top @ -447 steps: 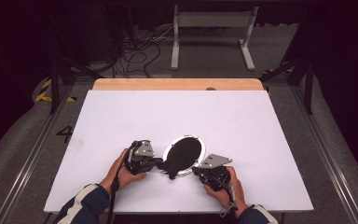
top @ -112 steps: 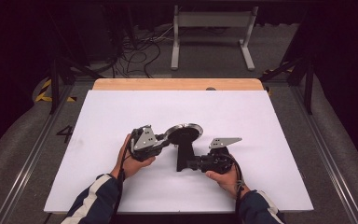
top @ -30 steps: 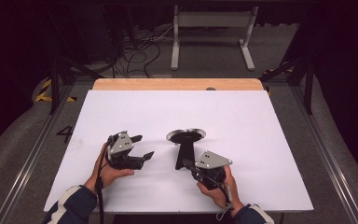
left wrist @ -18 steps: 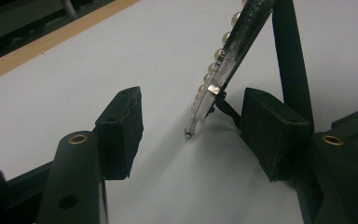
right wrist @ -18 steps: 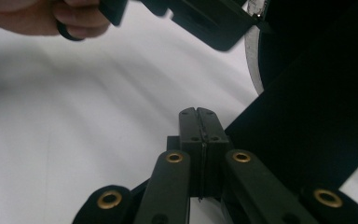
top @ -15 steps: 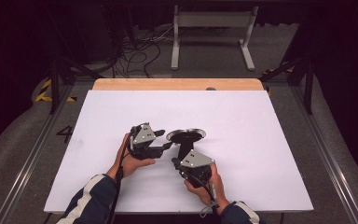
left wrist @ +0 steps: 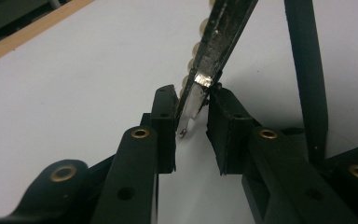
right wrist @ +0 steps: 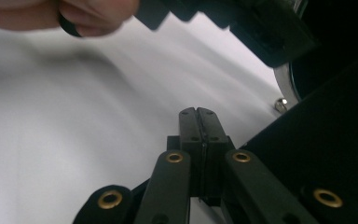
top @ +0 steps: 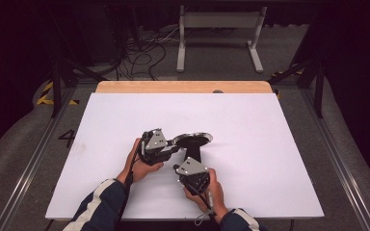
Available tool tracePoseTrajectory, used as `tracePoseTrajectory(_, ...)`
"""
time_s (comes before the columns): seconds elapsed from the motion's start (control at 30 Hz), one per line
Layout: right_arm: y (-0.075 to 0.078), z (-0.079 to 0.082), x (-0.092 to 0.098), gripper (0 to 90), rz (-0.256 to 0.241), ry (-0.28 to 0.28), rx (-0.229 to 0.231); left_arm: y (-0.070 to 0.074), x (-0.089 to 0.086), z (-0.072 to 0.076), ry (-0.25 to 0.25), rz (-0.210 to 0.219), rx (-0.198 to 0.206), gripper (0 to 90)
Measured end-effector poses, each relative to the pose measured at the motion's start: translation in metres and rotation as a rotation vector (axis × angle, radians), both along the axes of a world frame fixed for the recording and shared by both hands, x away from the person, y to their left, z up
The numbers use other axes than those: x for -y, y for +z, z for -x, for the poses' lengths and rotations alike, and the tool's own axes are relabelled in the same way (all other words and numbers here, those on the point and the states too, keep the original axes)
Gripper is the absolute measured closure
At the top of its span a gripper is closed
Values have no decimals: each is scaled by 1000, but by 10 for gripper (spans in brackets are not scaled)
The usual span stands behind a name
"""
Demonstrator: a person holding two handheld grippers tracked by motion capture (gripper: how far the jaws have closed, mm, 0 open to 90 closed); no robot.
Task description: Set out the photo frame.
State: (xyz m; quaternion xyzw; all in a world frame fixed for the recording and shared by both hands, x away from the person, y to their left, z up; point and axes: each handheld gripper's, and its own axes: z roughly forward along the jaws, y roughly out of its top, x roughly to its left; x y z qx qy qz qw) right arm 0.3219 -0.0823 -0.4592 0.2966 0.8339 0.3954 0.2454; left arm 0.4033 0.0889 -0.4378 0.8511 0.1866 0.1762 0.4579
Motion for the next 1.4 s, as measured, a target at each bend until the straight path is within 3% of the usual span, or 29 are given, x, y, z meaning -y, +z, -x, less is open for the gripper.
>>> tracePoseTrajectory(0.1,-1,-1,2,900,15,-48,-5,1,2,5,-3,-24,18,765)
tracePoseTrajectory(0.37,-1,-3,12,900,8,-83,-29,2,5,12,13,-51,28,795)
tracePoseTrajectory(0.87,2,-8,35,900,-31,-90,-74,5,8,22,29,-60,3,791)
tracePoseTrajectory(1.27,3,-12,52,900,-49,-99,-89,8,13,32,17,-100,27,794)
tracePoseTrajectory(1.4,2,-14,57,900,-59,-72,-84,7,12,31,18,-77,15,793)
